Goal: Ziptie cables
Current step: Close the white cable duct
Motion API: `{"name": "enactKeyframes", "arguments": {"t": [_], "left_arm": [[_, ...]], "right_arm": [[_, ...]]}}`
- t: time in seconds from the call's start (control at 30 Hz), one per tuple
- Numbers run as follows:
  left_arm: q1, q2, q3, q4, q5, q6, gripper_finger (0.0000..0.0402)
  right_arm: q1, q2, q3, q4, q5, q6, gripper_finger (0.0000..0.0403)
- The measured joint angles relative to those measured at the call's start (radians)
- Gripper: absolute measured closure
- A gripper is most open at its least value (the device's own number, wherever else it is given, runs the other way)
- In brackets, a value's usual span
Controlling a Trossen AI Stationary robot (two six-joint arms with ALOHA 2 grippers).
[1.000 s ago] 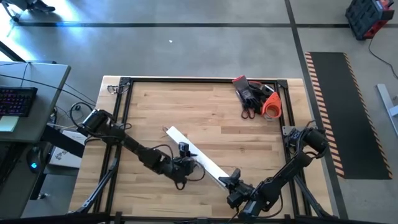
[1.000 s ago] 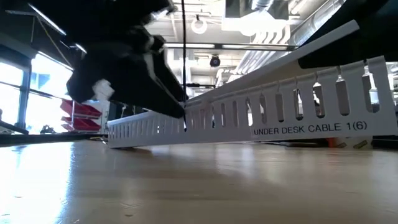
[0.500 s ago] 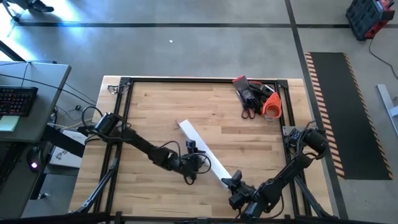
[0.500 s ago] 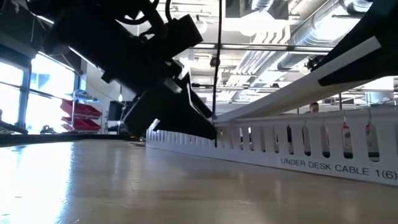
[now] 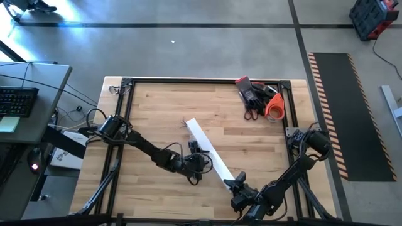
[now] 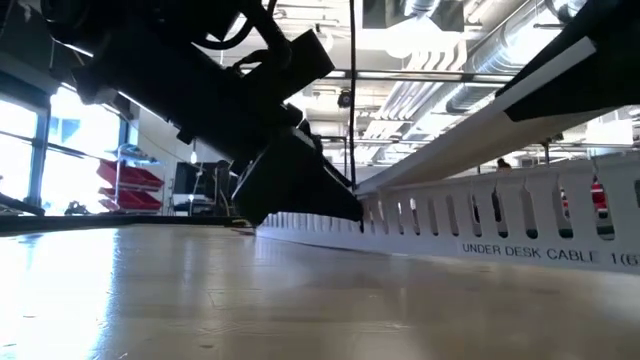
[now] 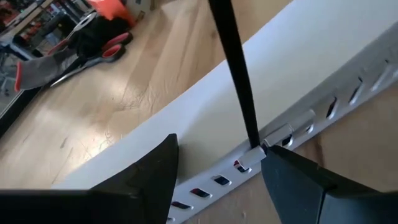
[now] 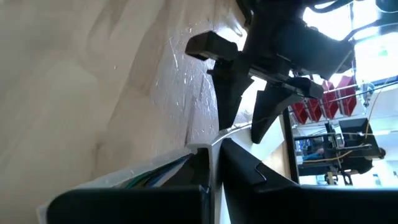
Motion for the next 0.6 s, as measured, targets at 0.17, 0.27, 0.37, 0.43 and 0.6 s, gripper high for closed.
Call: {"name": "enactKeyframes", "arguments": {"t": [0.17,0.27,0.37,0.43,0.6], "left_arm": [[0.004,0.005,-0.001,0.034,-0.02,-0.031,0.0199],[0.008,0.005,-0.001,0.035,-0.021,-0.049,0.0199],[0.009,0.01,0.001,0.035,-0.03,-0.055,0.0199],[0.007,0.009,0.002,0.033,-0.025,-0.041,0.0199],[-0.032,-0.036,0.001,0.003,-0.033,0.03,0.02]], "right_arm": [[0.0,0.0,0.001,0.001,0.005,0.049,0.0402],[0.0,-0.002,0.001,0.003,0.016,0.057,0.0402],[0.0,-0.002,0.001,0.002,0.036,0.079,0.0402],[0.0,-0.002,0.001,-0.008,0.039,0.091,0.0402],[-0.01,-0.008,0.011,-0.137,-0.033,0.235,0.0402]]}}
